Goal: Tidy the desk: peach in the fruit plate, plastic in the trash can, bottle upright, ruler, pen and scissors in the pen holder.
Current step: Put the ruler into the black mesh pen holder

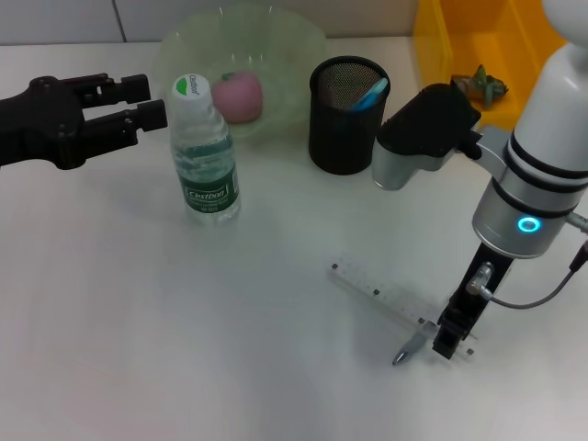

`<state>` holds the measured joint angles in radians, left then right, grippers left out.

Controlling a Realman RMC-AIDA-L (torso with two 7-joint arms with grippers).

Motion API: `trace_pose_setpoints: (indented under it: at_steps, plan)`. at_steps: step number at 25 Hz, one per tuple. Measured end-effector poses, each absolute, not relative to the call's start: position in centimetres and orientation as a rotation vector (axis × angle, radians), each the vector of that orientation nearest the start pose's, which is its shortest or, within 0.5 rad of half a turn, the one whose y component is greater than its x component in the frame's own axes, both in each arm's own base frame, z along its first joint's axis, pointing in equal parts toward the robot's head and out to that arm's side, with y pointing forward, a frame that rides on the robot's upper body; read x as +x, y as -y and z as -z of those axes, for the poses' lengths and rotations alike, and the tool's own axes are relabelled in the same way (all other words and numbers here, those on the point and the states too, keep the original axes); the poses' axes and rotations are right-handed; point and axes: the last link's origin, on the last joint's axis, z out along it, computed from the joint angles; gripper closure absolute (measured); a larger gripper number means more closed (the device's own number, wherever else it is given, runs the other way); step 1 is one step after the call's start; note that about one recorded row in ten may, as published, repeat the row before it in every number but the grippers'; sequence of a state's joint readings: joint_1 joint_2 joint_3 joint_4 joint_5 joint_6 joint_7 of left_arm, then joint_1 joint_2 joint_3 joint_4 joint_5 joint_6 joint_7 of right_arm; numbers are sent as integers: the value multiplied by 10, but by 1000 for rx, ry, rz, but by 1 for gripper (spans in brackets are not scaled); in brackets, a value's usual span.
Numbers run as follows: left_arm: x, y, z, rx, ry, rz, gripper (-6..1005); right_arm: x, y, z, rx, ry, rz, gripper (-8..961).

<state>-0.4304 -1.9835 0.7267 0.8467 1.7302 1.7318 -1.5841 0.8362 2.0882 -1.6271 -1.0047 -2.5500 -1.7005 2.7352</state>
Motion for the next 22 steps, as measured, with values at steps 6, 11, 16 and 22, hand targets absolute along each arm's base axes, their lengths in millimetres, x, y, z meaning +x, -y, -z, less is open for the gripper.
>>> trace_pose_setpoints:
  at_steps: [6,11,16,22]
  plan:
    - [-253,-322,-82,-2625,617,935,505,162,-324,52,-2716,-1020,936,565]
    - [-255,-321,-83,-2621,619,932,504,156,-324,38,-2723,-997,784,567]
    - [-255,-321,-83,-2621,619,933,504,152,-328,21,-2731,-984,569,563]
    - [-255,-321,-82,-2619,610,933,504,149,-335,1,-2741,-932,234,558]
